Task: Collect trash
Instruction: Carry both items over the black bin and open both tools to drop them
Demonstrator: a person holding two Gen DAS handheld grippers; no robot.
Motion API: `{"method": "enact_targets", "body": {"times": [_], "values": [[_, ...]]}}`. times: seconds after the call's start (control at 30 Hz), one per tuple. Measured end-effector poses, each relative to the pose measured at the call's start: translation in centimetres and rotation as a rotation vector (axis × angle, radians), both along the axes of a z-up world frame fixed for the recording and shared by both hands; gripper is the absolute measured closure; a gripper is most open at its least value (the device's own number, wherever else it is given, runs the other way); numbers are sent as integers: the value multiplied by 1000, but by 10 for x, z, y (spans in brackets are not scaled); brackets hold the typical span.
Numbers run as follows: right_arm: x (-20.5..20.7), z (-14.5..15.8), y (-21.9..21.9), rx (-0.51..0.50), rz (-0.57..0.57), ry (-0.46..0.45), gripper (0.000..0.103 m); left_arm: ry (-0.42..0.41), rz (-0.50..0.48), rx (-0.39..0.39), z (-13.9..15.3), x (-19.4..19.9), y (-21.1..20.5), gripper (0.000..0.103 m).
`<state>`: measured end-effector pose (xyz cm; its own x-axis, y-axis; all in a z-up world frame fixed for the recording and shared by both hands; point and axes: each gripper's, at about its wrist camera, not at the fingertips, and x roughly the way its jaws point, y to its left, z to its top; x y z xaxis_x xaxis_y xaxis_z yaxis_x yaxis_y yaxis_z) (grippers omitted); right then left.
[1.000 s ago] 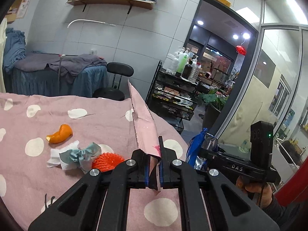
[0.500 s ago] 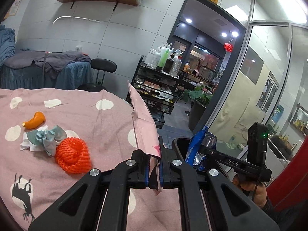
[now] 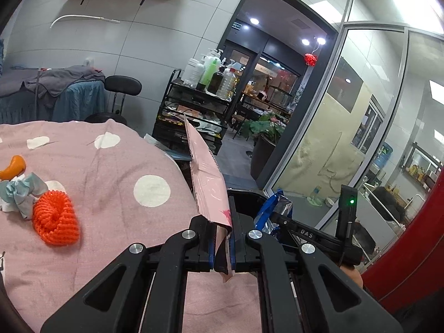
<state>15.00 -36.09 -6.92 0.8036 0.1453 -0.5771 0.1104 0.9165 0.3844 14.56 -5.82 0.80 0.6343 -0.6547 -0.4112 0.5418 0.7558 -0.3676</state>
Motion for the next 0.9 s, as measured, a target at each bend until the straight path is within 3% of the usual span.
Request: {"method": "enact_targets", "body": {"times": [0.4, 0.43, 0.53, 0.9], "values": [[30, -66, -48, 17, -116, 222, 88, 27, -39, 14, -7, -3, -27, 96], [30, -68, -48, 23, -115, 229, 80, 30, -38, 14, -8, -2, -28, 96], [21, -73, -48, 62, -127, 214, 43, 46, -43, 6, -9, -1, -31, 96], [-12, -51, -43, 50, -145, 113, 35, 66, -94, 14, -10, 2, -59, 96]]}}
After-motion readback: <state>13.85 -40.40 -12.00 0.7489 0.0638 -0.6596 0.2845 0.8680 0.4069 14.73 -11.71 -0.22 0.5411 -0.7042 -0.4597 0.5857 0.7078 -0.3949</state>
